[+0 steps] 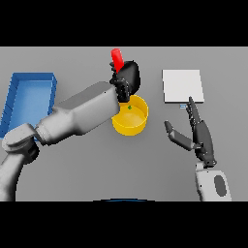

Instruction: Pick up the red beaker and tilt it to pour out 1 green nut into yellow bowl. Pick up the yellow bowl and place it on the metallic measuring scale.

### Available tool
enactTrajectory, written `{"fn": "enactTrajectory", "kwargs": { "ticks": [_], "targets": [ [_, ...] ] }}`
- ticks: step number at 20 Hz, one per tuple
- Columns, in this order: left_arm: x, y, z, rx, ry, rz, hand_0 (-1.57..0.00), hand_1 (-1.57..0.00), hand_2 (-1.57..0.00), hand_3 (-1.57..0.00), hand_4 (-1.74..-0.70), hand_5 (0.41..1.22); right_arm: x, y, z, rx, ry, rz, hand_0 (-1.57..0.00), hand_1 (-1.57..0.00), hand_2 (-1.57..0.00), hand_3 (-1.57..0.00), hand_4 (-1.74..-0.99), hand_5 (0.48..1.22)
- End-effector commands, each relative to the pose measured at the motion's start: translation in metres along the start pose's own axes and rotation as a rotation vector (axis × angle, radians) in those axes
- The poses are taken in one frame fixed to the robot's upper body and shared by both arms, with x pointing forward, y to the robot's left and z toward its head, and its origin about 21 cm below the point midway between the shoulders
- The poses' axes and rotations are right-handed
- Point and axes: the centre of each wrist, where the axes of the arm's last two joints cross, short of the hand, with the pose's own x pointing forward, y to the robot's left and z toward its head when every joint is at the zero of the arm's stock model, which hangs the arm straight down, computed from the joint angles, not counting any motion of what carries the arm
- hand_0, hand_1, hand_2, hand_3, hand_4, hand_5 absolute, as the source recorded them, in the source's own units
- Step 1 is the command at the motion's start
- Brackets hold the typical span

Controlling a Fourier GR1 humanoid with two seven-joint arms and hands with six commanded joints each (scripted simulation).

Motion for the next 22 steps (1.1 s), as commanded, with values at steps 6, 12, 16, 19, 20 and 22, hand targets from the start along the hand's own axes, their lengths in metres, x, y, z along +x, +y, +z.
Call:
{"fn": "enactTrajectory", "kwargs": {
  "ticks": [6, 12, 16, 19, 20, 22],
  "targets": [
    [-0.048, 0.012, 0.008, 0.063, 0.118, -0.001, -1.57, -1.57, -1.57, -1.57, -1.74, 1.171, 0.001, -0.006, -0.004, 0.005, -0.013, -0.016, 0.0, 0.0, 0.0, 0.0, -1.219, 0.595],
    [-0.153, 0.022, 0.047, 0.149, 0.338, 0.088, -1.57, -1.45, -1.44, -1.34, -1.6, 1.208, 0.004, -0.003, -0.002, 0.03, -0.041, -0.04, 0.0, 0.0, 0.0, 0.0, -1.246, 0.631],
    [-0.221, 0.003, 0.078, 0.142, 0.505, 0.386, -1.57, -1.52, -1.52, -1.48, -1.58, 1.216, 0.007, -0.004, -0.006, 0.035, -0.033, -0.026, 0.0, 0.0, 0.0, 0.0, -1.281, 0.644],
    [-0.264, -0.071, 0.107, 0.131, 0.632, 0.848, -1.57, -1.55, -1.54, -1.45, -1.66, 1.218, 0.008, -0.006, -0.009, 0.055, -0.05, -0.006, 0.0, 0.0, 0.0, 0.0, -1.306, 0.651],
    [-0.266, -0.092, 0.11, 0.128, 0.666, 0.958, -1.57, -1.55, -1.55, -1.44, -1.67, 1.219, 0.008, -0.006, -0.011, 0.06, -0.054, -0.004, 0.0, 0.0, 0.0, 0.0, -1.313, 0.652],
    [-0.264, -0.125, 0.114, 0.145, 0.733, 1.095, -1.57, -1.56, -1.56, -1.39, -1.7, 1.22, 0.006, -0.005, -0.01, 0.068, -0.073, 0.003, 0.0, 0.0, 0.0, 0.0, -1.307, 0.651]
  ]
}}
